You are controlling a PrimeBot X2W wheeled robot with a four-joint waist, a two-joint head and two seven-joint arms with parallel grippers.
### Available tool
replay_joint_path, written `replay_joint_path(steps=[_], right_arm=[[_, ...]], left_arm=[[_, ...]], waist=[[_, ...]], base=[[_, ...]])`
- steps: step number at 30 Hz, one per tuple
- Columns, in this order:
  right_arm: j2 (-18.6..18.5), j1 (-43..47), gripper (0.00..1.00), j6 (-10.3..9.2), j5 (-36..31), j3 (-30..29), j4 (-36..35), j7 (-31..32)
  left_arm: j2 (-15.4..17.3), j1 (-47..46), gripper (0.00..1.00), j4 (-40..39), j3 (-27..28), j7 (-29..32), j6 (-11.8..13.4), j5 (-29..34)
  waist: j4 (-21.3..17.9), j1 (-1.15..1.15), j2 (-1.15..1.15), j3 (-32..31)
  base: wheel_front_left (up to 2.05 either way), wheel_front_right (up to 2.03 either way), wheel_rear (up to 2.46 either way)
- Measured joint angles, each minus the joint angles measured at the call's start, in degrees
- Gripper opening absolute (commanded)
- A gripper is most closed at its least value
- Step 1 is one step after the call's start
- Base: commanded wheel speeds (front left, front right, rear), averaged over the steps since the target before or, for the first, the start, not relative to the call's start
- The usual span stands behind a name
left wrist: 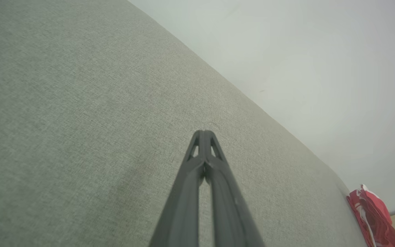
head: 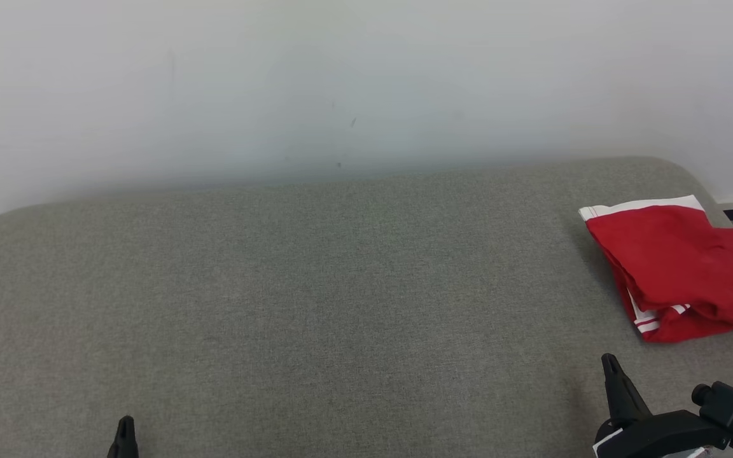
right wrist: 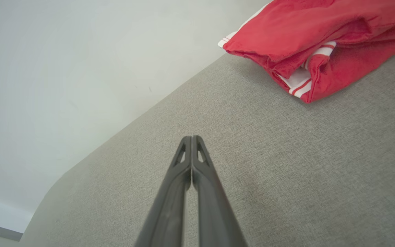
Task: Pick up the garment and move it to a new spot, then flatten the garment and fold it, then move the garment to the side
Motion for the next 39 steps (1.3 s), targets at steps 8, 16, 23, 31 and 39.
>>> replay_joint_path(steps=[8,16,23,31,39], right_arm=[[0.5,-0.1,0.00,0.00,6.3,-0.9,-0.9,1.3],[1.1,-0.3,0.00,0.00,12.7,-1.9,-1.7,2.4],[1.4,-0.3,0.00,0.00,17.2,-2.6,-2.3,3.3],[1.8,-0.5,0.00,-0.01,21.5,-3.2,-2.9,4.0],[2.2,-0.6,0.00,-0.01,26.7,-4.0,-3.6,5.0]], left_arm=[[0.0,-1.0,0.00,-0.5,-0.3,1.8,-0.2,-6.4],[0.1,-1.8,0.00,-0.9,-0.6,3.4,-0.3,-13.0],[0.2,-2.4,0.00,-1.3,-0.8,4.8,-0.4,-18.2],[0.3,-3.1,0.00,-1.6,-0.9,5.8,-0.4,-22.6],[0.3,-3.7,0.00,-2.0,-1.1,7.3,-0.4,-27.9]], waist=[[0.2,0.00,0.00,0.2],[0.5,0.00,0.00,0.5],[0.6,0.00,0.00,0.7],[0.8,0.00,0.00,0.9],[1.1,-0.01,0.00,1.2]], base=[[0.00,0.00,0.00],[0.00,0.00,0.00],[0.00,0.00,0.00],[0.00,0.00,0.00],[0.00,0.00,0.00]])
